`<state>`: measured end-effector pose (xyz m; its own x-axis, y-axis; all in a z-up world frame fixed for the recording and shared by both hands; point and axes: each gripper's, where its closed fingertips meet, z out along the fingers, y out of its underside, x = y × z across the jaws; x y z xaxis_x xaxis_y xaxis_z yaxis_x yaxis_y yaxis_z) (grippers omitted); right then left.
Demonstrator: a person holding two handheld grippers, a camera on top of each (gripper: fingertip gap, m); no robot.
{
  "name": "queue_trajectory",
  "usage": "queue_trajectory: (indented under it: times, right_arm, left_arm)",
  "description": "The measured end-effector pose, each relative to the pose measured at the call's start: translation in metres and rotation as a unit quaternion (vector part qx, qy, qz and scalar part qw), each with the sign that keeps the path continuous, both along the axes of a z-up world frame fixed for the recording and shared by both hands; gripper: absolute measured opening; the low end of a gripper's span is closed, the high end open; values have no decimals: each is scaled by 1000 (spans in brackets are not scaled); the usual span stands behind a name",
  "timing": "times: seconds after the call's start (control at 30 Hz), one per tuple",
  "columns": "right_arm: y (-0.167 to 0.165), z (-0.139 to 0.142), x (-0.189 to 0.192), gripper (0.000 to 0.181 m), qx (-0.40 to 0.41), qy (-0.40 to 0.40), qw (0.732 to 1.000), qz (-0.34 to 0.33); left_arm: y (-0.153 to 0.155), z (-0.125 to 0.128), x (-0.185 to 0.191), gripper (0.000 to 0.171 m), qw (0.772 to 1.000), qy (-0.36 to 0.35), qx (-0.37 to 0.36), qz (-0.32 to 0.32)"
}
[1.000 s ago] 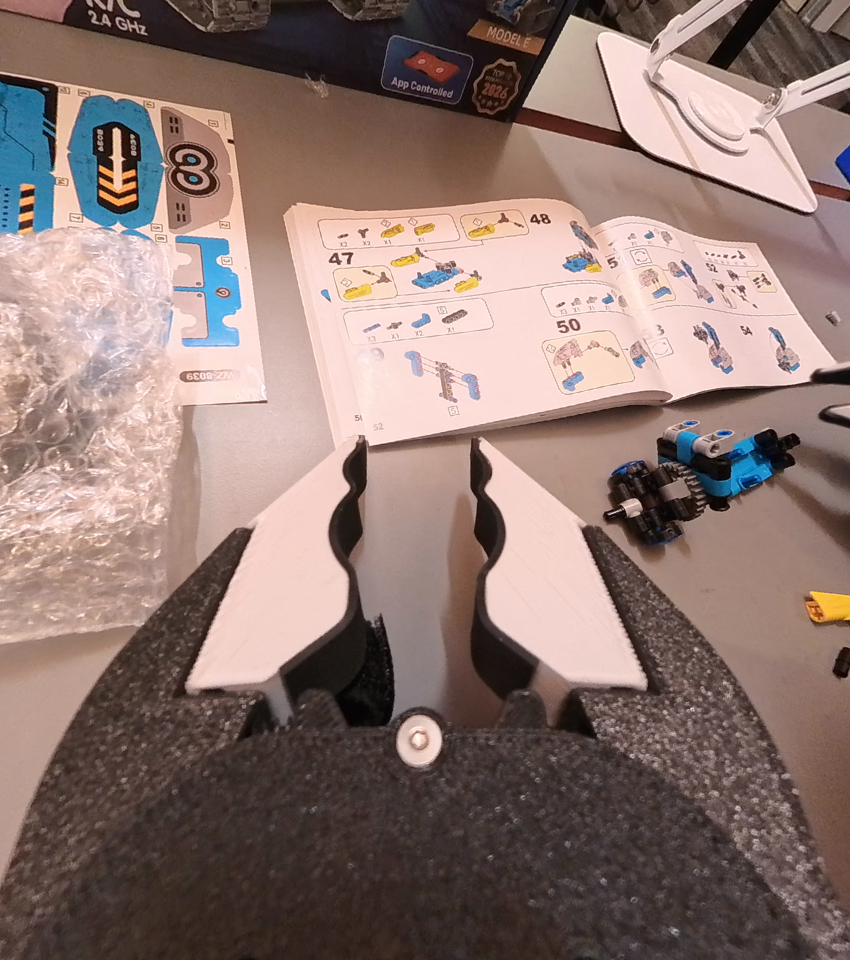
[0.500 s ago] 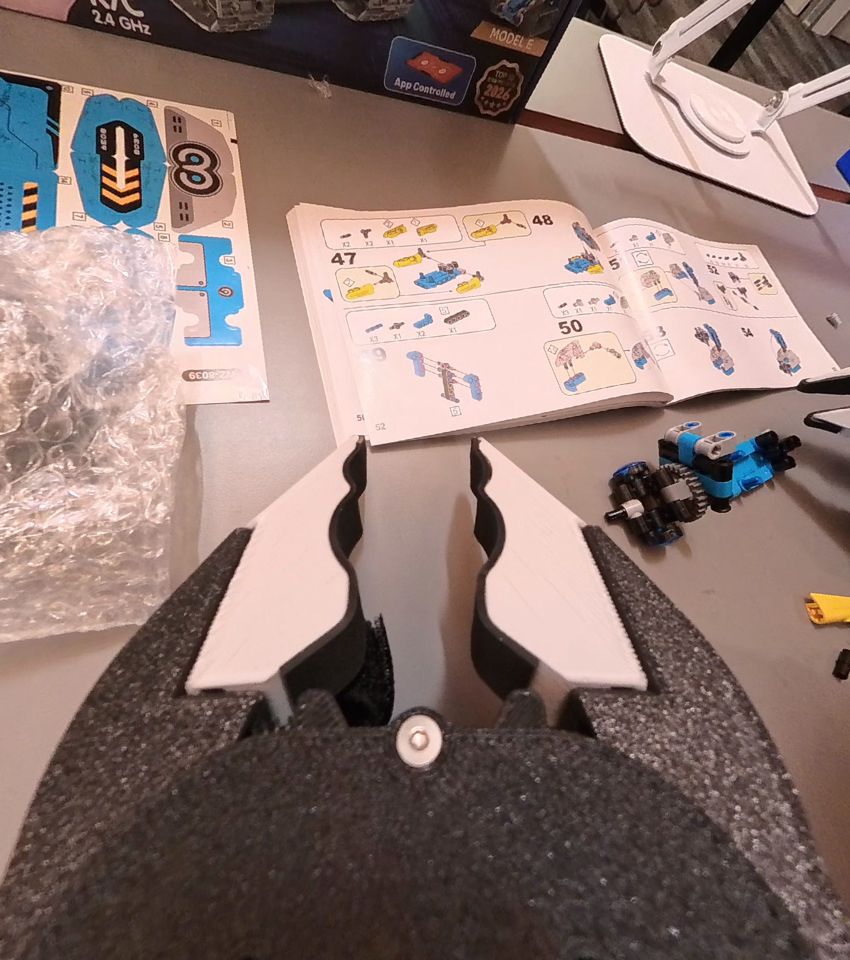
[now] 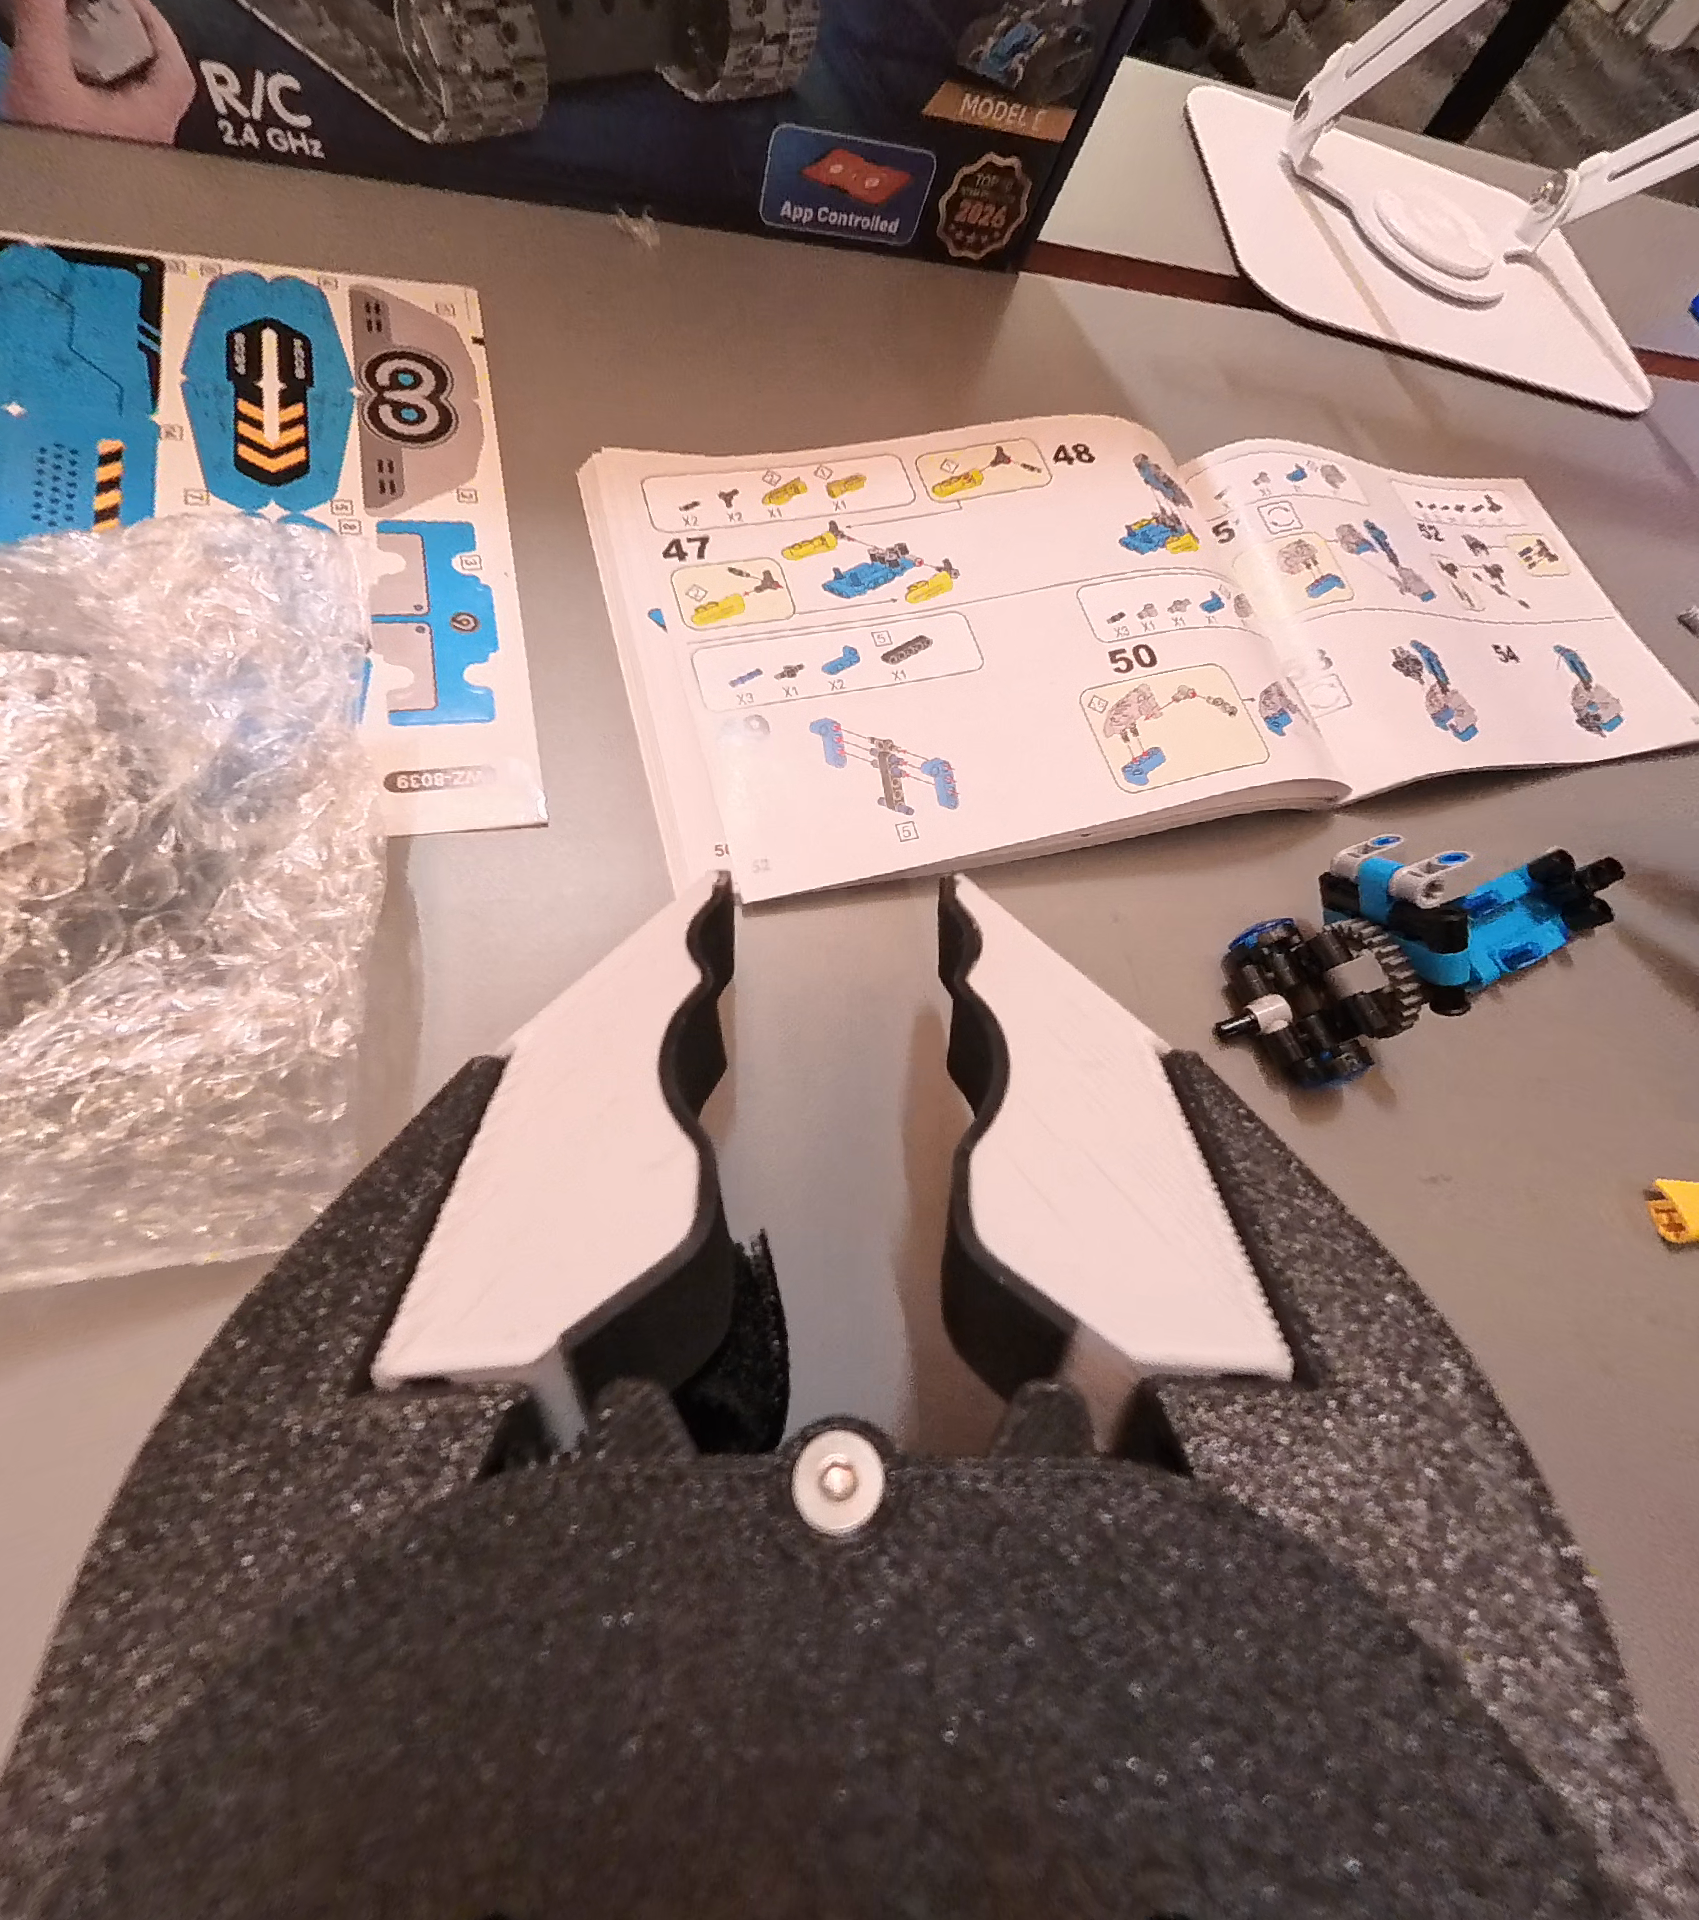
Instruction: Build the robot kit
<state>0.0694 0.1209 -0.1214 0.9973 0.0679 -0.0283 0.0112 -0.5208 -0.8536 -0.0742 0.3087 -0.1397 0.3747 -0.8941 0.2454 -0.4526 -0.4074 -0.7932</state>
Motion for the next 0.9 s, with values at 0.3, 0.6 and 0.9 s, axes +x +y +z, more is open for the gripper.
queue_trajectory:
  times: [0.3,0.6,0.9]
  right_arm:
    - [-49,-26,-91,28,-97,78,983,135]
    - [-41,-39,-105,12,-104,-76,980,153]
    - [-54,184,-73,12,369,550,727,183]
  left_arm:
    - [-6,3,1,39,1000,7,25,-11]
    - [-17,16,3,36,998,-12,50,-26]
    - [-24,31,2,36,996,-82,-31,-34]
